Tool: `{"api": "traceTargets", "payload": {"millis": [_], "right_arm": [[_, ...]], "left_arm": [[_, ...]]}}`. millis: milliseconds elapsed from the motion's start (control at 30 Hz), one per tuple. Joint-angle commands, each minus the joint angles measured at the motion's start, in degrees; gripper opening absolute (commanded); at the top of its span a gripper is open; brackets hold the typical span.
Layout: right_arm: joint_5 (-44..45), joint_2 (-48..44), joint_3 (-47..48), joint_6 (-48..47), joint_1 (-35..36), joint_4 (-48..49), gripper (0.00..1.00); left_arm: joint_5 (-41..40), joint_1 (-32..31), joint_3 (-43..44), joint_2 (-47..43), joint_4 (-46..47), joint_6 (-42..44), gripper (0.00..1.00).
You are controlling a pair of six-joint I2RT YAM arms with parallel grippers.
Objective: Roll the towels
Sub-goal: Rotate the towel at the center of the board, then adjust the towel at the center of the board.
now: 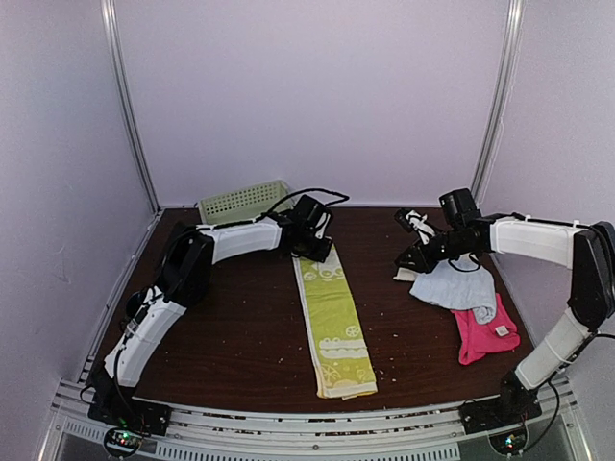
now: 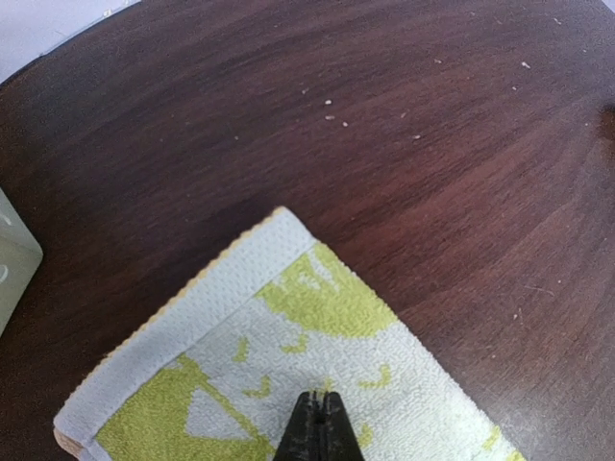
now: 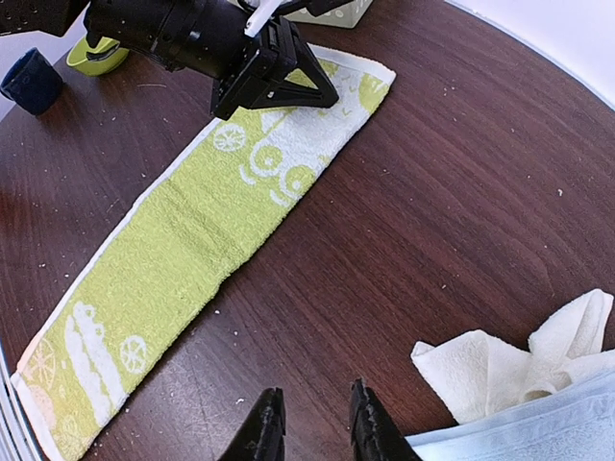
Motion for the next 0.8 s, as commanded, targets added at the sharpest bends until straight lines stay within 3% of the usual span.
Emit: {"api": "traceTargets", "payload": {"millis": [0, 67, 200, 300, 400, 567, 767], "right_arm": [[-0.86, -1.55, -0.6, 0.41, -0.45, 0.79, 0.26], [-1.62, -2.34, -0.46, -0.2, -0.46, 0.4, 0.26], [-0.68, -5.74, -0.19, -0.4, -0.49, 0.35, 0.27], [0.31, -8.36, 0.5, 0.53, -0.78, 0.0, 0.29], [-1.41, -9.94, 2.21, -0.39, -0.8, -3.61, 0.3], [-1.76, -13.06, 3.84, -3.02, -0.8, -9.92, 0.31], [-0.94, -18.08, -6.24, -0.76, -0.82, 0.56, 0.32]], "left_arm": [[1.77, 0.82, 0.92, -0.7, 0.89, 1.04, 0.0], [0.17, 0.89, -1.45, -4.73, 0.6, 1.73, 0.02], [-0.51, 0.34, -13.45, -18.02, 5.17, 5.07, 0.47], [-1.36, -1.88, -23.51, -28.49, 8.06, 10.29, 0.65], [-2.58, -5.21, -31.42, -37.52, 8.05, 14.57, 0.67], [-1.08, -14.3, -47.72, -52.66, 10.26, 21.18, 0.62], [-0.58, -27.43, -60.54, -60.24, 10.34, 21.1, 0.64]]}}
